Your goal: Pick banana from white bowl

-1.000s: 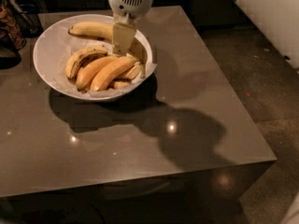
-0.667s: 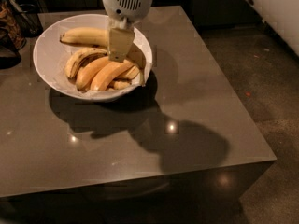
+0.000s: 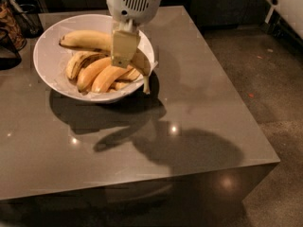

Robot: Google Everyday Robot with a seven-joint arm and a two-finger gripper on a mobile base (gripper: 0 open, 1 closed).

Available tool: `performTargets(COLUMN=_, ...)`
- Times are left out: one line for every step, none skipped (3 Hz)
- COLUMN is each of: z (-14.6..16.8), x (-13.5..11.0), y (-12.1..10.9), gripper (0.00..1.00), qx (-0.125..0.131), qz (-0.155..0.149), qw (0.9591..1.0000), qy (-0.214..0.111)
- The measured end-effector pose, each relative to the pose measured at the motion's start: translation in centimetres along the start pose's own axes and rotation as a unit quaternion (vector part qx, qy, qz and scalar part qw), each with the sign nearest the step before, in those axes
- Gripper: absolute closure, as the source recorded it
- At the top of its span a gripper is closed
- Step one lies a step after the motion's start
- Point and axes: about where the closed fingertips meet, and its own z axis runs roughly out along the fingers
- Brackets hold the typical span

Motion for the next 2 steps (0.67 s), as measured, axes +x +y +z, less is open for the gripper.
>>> performTargets(z=-1.76, x=-0.13, y=5.38, gripper=1.0, qx=-0.034, qz=0.018, qw=0.9991, qy=-0.017)
performTargets(z=-1.92, x=-0.51, y=5.07, gripper=1.0, qx=-0.026, qz=0.016, qw=0.9993, qy=-0.023)
